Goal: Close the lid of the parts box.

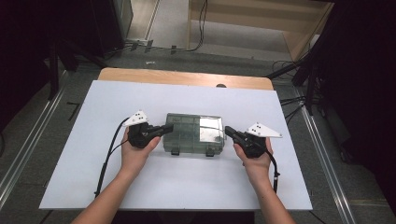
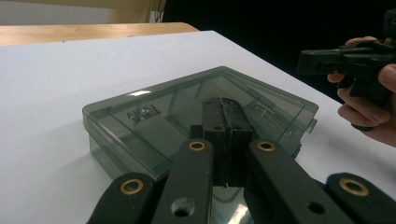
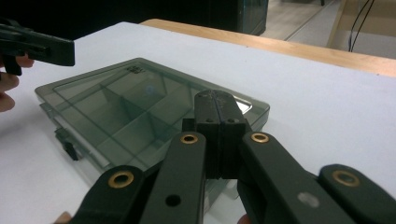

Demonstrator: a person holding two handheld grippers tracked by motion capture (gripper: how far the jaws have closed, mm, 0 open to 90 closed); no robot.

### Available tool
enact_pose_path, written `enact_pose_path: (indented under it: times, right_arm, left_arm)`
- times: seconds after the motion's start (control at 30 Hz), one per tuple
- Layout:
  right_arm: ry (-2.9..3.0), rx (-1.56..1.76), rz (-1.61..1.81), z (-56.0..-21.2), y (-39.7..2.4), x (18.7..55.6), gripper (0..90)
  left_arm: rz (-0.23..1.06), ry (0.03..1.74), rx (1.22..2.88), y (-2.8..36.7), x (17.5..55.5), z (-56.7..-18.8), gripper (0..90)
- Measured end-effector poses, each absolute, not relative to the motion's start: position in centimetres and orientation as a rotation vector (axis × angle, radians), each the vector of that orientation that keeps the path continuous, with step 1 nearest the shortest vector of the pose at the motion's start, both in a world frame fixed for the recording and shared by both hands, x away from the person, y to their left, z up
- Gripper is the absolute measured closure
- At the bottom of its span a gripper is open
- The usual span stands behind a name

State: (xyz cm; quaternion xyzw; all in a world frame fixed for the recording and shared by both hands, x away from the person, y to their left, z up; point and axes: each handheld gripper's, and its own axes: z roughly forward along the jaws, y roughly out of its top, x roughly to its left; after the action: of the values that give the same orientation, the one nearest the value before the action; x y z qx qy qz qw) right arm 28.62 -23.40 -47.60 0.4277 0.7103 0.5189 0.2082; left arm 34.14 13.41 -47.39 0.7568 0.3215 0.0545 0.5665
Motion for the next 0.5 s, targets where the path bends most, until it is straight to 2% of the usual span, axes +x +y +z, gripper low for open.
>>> enact_pose_path:
  times: [0.5]
  right_arm:
    - [2.035,1.191,1.376,-48.6,-22.2,26.4,87.9]
  left_arm:
    - [0.211,0.803,1.804,13.4,31.3,-48.5,88.6]
